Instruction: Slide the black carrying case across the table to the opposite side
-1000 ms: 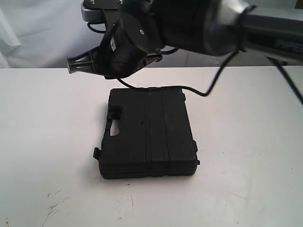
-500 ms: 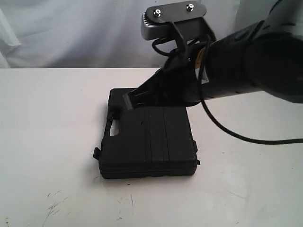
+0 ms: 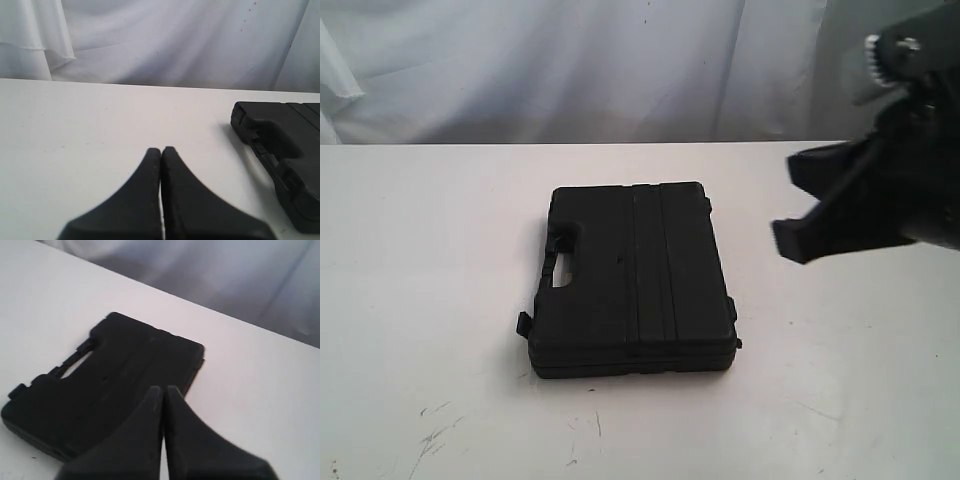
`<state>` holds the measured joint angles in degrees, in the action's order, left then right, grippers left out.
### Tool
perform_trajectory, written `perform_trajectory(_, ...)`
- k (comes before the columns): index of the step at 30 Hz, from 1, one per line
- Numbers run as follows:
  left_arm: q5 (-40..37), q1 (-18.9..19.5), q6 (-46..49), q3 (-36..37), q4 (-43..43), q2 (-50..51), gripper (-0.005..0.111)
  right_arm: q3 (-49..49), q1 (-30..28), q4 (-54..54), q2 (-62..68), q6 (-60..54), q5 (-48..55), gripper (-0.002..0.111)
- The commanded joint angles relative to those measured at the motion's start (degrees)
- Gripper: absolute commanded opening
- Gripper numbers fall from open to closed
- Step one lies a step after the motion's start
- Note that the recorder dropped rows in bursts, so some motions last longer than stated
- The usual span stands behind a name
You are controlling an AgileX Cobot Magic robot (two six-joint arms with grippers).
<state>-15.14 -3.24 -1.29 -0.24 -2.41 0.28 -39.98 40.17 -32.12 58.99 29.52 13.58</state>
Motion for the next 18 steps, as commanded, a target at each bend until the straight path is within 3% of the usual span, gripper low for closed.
perform_trajectory(1,-0.1,0.0,0.0,0.2,0.0,-0.3,0.0,8.1,-8.3,-0.5,-10.3,2.5,-1.2,0.0)
perform_trajectory(10,-0.1,0.0,0.0,0.2,0.0,-0.3,0.0,24.0,-24.5,0.2,-33.9,4.3,-1.3,0.0)
perform_trajectory(18,-0.1,0.0,0.0,0.2,0.0,-0.3,0.0,33.6,-25.8,0.0,-46.8,4.3,-1.3,0.0)
